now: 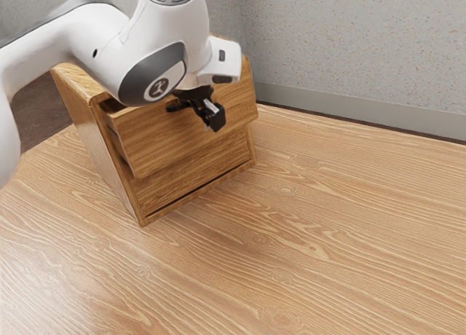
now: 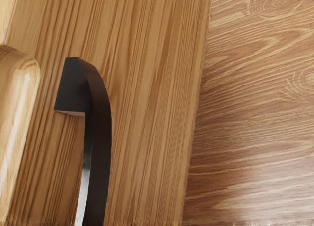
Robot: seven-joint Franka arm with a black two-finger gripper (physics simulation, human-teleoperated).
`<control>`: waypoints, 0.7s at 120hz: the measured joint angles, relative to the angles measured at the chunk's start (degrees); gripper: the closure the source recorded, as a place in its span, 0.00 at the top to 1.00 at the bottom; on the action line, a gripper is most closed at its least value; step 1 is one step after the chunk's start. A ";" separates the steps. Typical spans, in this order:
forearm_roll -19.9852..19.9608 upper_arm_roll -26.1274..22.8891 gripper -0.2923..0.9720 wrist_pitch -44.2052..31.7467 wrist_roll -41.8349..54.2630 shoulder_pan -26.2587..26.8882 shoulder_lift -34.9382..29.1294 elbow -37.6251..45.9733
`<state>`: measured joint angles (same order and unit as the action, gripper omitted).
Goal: Pull the drawer handle with one arm to open the drawer
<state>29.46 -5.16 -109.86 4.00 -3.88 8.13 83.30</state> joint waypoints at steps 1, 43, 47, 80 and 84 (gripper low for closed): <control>0.04 0.00 0.68 0.00 -0.03 0.03 -0.12 0.18; 0.97 0.17 0.75 0.05 -2.07 3.78 -3.79 4.33; 1.02 0.20 0.76 0.10 -2.28 4.08 -4.13 4.72; 1.62 0.25 0.77 0.37 -4.15 6.06 -4.92 6.33; 1.66 0.24 0.76 0.39 -4.38 6.25 -5.27 6.65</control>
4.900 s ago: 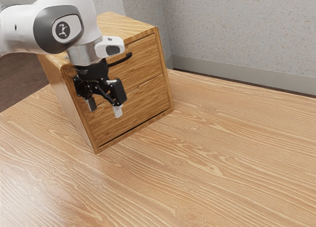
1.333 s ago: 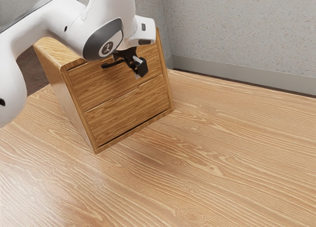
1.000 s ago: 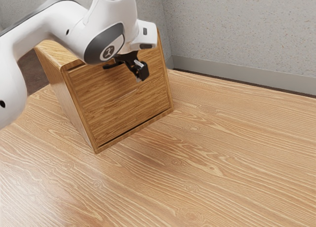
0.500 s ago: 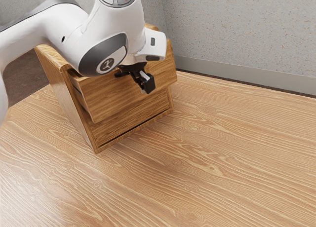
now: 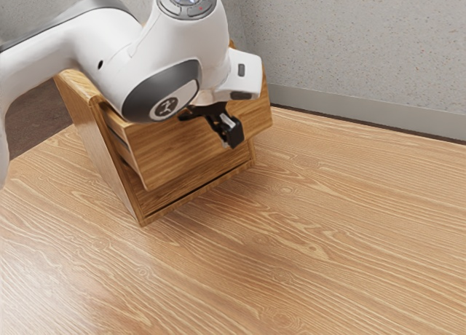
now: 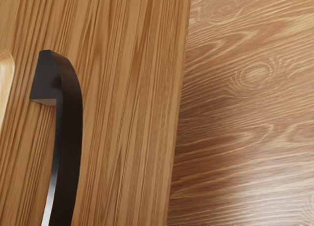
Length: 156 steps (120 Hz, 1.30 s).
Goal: Pull the drawer handle with one arm to open the drawer
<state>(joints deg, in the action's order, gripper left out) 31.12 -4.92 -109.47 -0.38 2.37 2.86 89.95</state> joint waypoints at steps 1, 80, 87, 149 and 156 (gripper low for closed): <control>0.01 -0.02 0.76 0.01 -0.06 0.04 -0.09 0.08; 1.77 -0.06 0.77 1.65 -5.05 6.68 -1.79 1.75; 1.99 -0.07 0.76 2.07 -5.49 7.29 -2.11 1.80; 4.72 -0.59 0.76 6.13 -9.64 10.99 -4.26 1.94; 0.76 -0.34 0.77 6.86 -10.07 12.89 -4.39 1.11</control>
<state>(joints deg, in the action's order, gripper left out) 31.88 -5.26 -102.62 -10.45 15.26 -1.52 91.06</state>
